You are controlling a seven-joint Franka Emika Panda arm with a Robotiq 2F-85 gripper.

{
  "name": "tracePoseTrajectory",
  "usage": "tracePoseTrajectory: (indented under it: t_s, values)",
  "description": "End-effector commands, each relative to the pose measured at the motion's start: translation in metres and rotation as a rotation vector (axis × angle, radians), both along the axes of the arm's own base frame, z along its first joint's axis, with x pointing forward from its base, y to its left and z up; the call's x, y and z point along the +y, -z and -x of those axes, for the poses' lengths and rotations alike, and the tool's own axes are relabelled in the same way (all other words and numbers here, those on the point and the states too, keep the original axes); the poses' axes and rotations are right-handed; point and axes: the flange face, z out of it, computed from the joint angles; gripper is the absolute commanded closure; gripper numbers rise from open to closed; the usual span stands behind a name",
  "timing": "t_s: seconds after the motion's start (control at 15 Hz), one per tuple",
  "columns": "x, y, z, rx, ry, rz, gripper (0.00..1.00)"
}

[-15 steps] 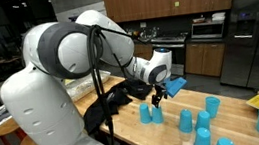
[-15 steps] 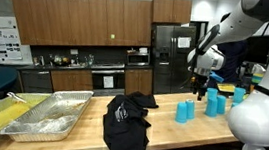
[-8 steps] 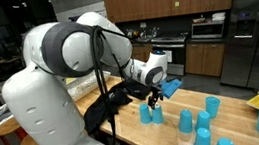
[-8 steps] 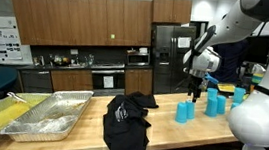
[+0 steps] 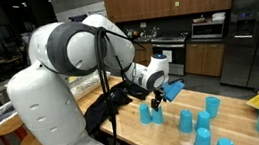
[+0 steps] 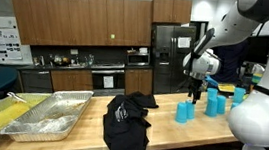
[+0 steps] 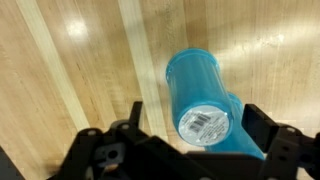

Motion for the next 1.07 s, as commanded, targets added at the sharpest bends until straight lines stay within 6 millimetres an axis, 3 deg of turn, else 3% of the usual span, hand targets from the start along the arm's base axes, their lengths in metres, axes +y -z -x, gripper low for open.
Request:
tracePoseTrajectory:
  t_s: [0.0,0.2,0.53,0.6,0.67,0.73,0.8,1.0]
  values:
    - [-0.016,0.008,0.005,-0.041,0.037,0.019,0.25]
    - [-0.032,0.013,0.007,-0.063,0.077,0.034,0.39]
    - [-0.078,0.013,0.015,-0.07,0.081,0.029,0.79]
    - [-0.092,0.011,0.02,-0.077,0.062,0.038,0.37]
    - [-0.108,0.009,0.027,-0.091,0.061,0.04,0.42]
    - [-0.086,0.015,0.022,-0.065,0.077,0.04,0.41]
    - [-0.093,0.015,0.025,-0.066,0.078,0.041,0.62]
    - [-0.091,0.017,0.025,-0.061,0.078,0.04,0.44]
